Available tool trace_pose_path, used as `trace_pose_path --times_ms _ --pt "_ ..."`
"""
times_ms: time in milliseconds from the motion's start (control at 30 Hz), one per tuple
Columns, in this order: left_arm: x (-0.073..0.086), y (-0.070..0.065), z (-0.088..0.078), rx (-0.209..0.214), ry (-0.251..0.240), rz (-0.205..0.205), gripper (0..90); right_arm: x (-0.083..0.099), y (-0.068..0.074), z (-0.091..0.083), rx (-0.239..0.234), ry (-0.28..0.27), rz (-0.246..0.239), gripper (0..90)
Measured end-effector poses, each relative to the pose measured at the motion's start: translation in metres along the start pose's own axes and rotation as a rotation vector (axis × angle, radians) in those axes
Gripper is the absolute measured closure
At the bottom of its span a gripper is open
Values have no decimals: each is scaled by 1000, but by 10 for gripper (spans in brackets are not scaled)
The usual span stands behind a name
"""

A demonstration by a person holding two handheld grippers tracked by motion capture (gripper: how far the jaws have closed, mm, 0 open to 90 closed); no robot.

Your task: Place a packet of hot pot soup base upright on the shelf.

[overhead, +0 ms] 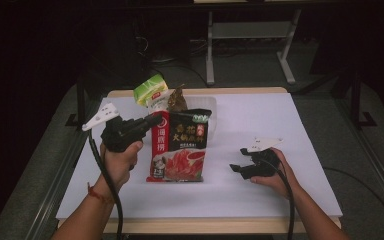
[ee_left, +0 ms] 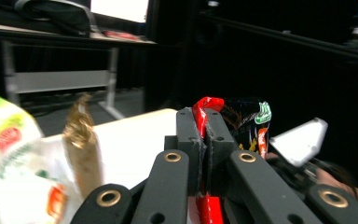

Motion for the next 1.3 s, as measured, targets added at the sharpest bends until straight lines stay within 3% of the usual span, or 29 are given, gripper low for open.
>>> trace_pose_path --times_ms 233,367,600,667,733,767,833,900,1033,1167,1300 --pt "-24 8 31 -59 -22 -18 876 1 -3 -1 5 -1 5 280" --pt "-37 12 47 -123 -32 -24 877 2 -4 -1 6 2 7 282" --pt "-52 26 77 -234 -8 -29 876 2 -4 -2 8 -1 7 281" --pt "-54 29 84 -259 -7 -50 875 2 -4 -1 8 -1 6 281" --pt "-57 31 91 -308 5 -31 875 2 -4 -1 7 1 5 281" --pt "-58 33 95 -322 4 -46 876 2 -4 -1 6 2 3 281" --pt "-59 36 105 -369 25 -41 876 2 -4 0 5 5 3 281" --pt "-59 39 113 -379 38 -49 876 2 -3 0 0 6 3 281" --pt "-62 46 124 -445 54 -36 875 3 -2 1 -5 9 -2 281" --pt "-65 44 138 -486 77 -3 873 4 -2 3 -10 18 -6 281" --pt "-58 43 158 -511 105 -9 873 4 -2 4 -8 22 -11 281"
Point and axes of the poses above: each handheld gripper's, and its own axes: z roughly forward along the jaws, x roughly out of its underside, y roughly to its left, the point moved 3 cm from there along z, roughly forward along the jaws, and after that the axes turned 8 degrees about z, right-handed, at the moved point
